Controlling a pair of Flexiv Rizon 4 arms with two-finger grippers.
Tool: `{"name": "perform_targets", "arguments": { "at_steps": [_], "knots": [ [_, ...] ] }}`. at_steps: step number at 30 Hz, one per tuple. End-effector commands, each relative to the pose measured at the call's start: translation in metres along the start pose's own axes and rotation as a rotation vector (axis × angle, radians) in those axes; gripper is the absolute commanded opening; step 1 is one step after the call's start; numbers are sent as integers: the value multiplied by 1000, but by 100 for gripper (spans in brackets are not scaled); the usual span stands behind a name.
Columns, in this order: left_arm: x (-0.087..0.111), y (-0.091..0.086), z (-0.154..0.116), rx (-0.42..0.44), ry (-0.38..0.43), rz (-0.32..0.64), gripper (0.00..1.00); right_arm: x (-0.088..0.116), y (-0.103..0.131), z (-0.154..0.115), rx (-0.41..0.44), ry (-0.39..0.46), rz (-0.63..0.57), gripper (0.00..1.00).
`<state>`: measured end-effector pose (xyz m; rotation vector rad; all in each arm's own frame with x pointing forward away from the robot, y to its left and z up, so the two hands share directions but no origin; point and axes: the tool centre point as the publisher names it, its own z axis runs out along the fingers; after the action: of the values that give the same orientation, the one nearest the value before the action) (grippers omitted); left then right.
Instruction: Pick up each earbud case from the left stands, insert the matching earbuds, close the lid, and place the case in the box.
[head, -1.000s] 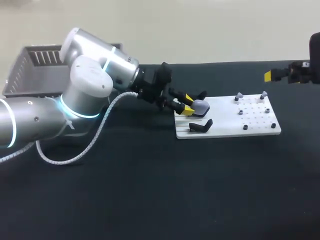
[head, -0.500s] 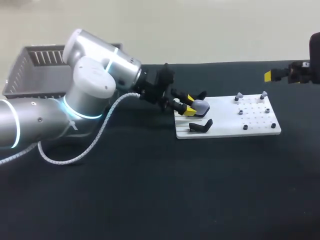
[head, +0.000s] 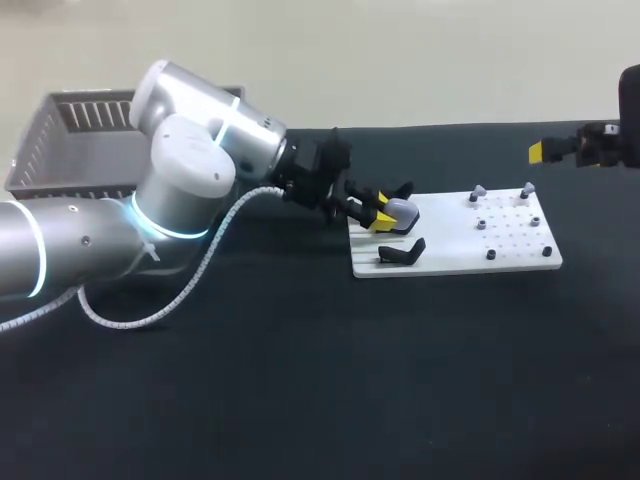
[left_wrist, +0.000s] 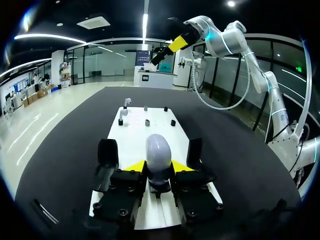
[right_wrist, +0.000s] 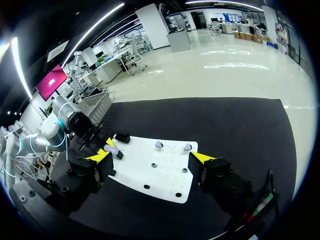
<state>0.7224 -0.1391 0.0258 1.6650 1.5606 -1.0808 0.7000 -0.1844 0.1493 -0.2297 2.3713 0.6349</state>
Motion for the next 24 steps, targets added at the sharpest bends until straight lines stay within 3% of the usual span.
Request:
{"name": "perform_targets", "arguments": {
  "at_steps": [1, 8, 17, 24],
  "knots": [
    [0, 0, 1, 1, 6, 6, 0, 0, 0, 0, 1, 0, -1, 100],
    [-17, -12, -17, -23, -40, 58, 0, 0, 0, 0, 1, 0, -1, 100],
    [-58, -32, -48, -81, -186, 126, 0, 0, 0, 0, 1, 0, -1, 100],
    [-80, -44, -57, -103, -277, 150, 0, 0, 0, 0, 1, 0, -1, 100]
  ]
}}
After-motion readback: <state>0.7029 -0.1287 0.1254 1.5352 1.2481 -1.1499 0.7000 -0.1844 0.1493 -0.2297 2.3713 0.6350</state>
